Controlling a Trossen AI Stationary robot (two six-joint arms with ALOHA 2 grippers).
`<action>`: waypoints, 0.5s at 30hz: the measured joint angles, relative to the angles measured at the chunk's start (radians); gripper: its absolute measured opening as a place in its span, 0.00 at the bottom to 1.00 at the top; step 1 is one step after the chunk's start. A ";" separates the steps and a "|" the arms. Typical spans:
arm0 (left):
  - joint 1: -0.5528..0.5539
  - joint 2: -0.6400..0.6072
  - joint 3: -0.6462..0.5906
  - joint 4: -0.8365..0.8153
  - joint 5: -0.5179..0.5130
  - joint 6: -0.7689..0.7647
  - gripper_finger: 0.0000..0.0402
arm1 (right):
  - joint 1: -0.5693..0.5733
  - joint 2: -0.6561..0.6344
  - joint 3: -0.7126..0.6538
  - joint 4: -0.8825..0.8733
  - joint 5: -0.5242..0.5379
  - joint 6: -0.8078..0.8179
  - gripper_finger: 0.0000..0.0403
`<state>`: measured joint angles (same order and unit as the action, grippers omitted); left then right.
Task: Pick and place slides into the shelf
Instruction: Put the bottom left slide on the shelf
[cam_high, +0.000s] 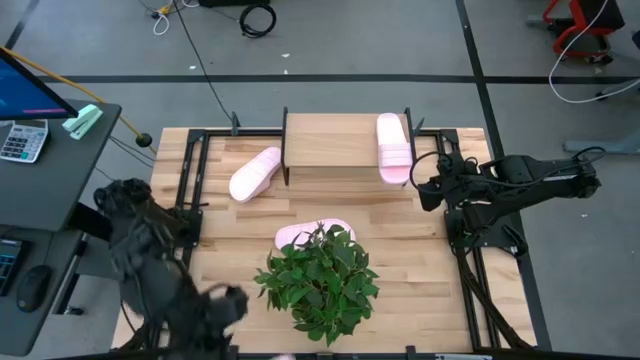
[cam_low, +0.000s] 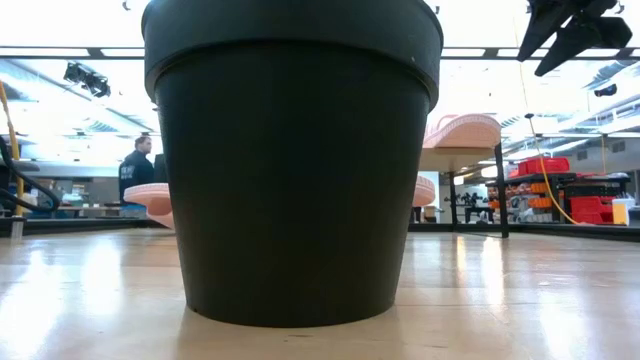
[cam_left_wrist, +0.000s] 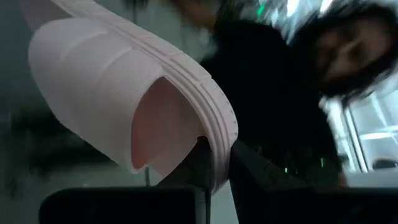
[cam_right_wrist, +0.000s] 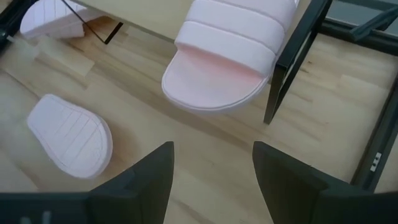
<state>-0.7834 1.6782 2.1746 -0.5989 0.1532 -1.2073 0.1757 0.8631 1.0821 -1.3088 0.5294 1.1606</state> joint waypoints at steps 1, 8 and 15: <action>0.013 -0.008 0.000 0.026 -0.026 0.030 0.09 | 0.000 0.000 0.000 0.000 -0.004 0.000 0.56; 0.113 -0.045 0.002 0.214 -0.108 0.305 0.09 | 0.000 0.000 0.000 -0.001 -0.007 -0.009 0.56; 0.209 -0.043 0.001 0.365 -0.114 0.518 0.09 | 0.000 0.000 0.000 -0.002 -0.007 -0.012 0.56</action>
<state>-0.5744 1.6352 2.1757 -0.2334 0.0390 -0.6890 0.1757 0.8631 1.0823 -1.3113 0.5224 1.1484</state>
